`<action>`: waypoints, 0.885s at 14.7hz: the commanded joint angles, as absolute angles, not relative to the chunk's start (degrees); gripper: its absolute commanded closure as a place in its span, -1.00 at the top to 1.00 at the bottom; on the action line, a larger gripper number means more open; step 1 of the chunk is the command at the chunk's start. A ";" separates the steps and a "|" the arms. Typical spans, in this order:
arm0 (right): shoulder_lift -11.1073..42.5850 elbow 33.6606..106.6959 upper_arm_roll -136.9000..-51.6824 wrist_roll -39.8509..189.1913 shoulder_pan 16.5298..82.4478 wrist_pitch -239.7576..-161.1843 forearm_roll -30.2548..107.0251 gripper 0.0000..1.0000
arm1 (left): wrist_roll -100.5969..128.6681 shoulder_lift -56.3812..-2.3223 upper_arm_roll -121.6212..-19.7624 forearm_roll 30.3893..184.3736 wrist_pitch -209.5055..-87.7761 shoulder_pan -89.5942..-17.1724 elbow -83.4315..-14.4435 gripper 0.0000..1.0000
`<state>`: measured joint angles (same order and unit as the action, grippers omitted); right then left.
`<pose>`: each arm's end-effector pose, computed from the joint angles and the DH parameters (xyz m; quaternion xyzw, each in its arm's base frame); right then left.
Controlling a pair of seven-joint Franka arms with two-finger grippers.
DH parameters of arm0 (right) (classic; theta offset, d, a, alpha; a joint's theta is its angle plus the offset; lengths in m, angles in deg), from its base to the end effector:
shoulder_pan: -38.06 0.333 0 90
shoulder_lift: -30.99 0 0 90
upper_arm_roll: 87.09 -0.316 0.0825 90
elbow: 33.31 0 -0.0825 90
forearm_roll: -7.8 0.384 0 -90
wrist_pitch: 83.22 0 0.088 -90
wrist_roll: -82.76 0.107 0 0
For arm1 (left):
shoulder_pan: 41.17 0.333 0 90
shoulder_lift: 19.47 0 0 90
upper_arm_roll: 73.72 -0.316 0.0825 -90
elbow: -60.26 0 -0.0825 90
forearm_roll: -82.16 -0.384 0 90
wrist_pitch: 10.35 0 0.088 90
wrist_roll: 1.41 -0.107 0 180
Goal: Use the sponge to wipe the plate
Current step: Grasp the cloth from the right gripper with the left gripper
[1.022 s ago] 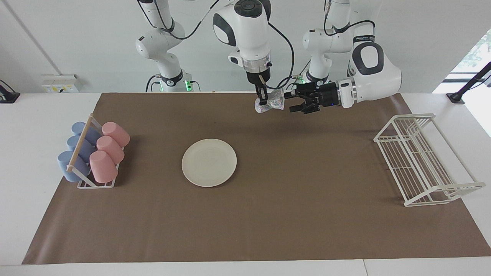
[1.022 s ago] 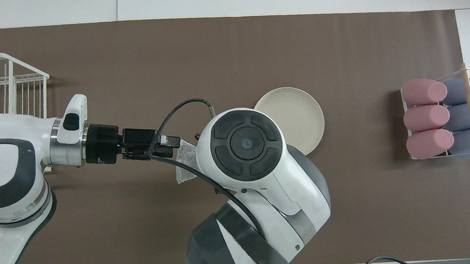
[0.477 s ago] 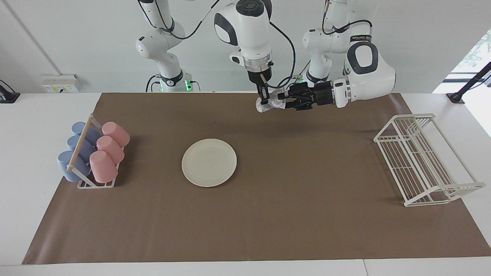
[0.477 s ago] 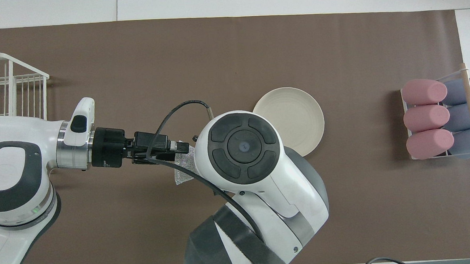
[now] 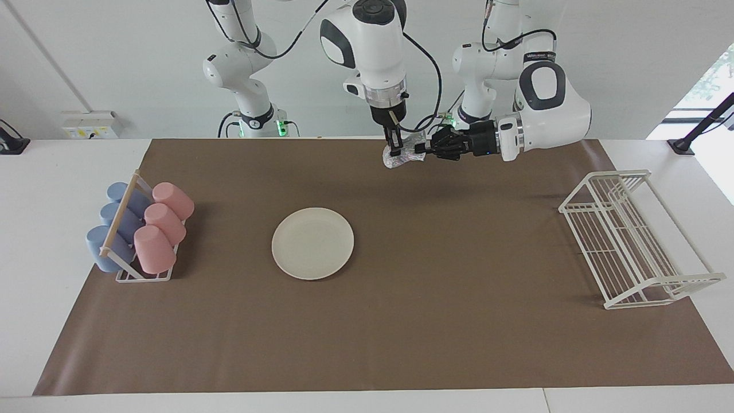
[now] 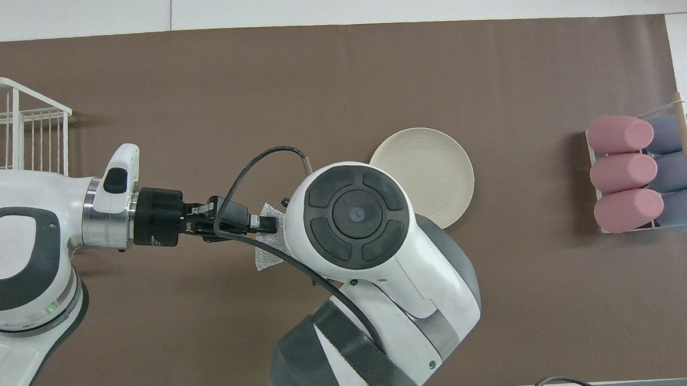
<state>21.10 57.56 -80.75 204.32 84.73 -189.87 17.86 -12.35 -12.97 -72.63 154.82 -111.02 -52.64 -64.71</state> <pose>0.4658 0.4197 0.5436 -0.7431 0.6628 0.0667 0.0631 0.4734 -0.1926 0.4716 0.8203 0.0323 -0.1323 0.5555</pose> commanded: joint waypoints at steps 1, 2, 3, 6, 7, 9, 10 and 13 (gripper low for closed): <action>21.41 58.18 -80.94 205.80 84.65 -190.80 16.76 -1.00 | -10.73 -11.21 -73.46 155.02 -110.10 -53.12 -66.21 -1.00; 21.33 58.10 -80.85 205.72 84.56 -190.54 16.76 -1.00 | -10.72 -11.29 -73.46 155.02 -110.10 -53.03 -66.21 -1.00; 21.41 58.01 -80.85 204.93 84.47 -190.19 16.76 -1.00 | -10.72 -11.21 -73.46 155.02 -110.10 -53.03 -66.21 -1.00; 21.94 59.15 -80.85 202.12 84.91 -190.62 16.76 1.00 | -10.72 -11.21 -73.46 154.93 -110.10 -52.94 -66.21 -1.00; 22.03 59.32 -80.85 200.98 84.82 -190.28 16.76 1.00 | -10.64 -11.21 -73.54 154.93 -110.10 -52.86 -66.21 -1.00; 22.64 59.85 -80.76 194.07 84.47 -189.93 16.59 1.00 | -10.20 -11.29 -73.54 154.58 -110.28 -52.68 -66.13 -1.00; 23.43 60.55 -80.68 188.54 83.95 -189.58 16.50 1.00 | -9.76 -11.38 -73.54 153.27 -110.71 -52.59 -65.95 -1.00; 26.76 62.66 -80.41 170.18 79.13 -185.46 15.88 1.00 | -7.66 -12.08 -73.54 146.52 -112.11 -52.50 -64.73 -1.00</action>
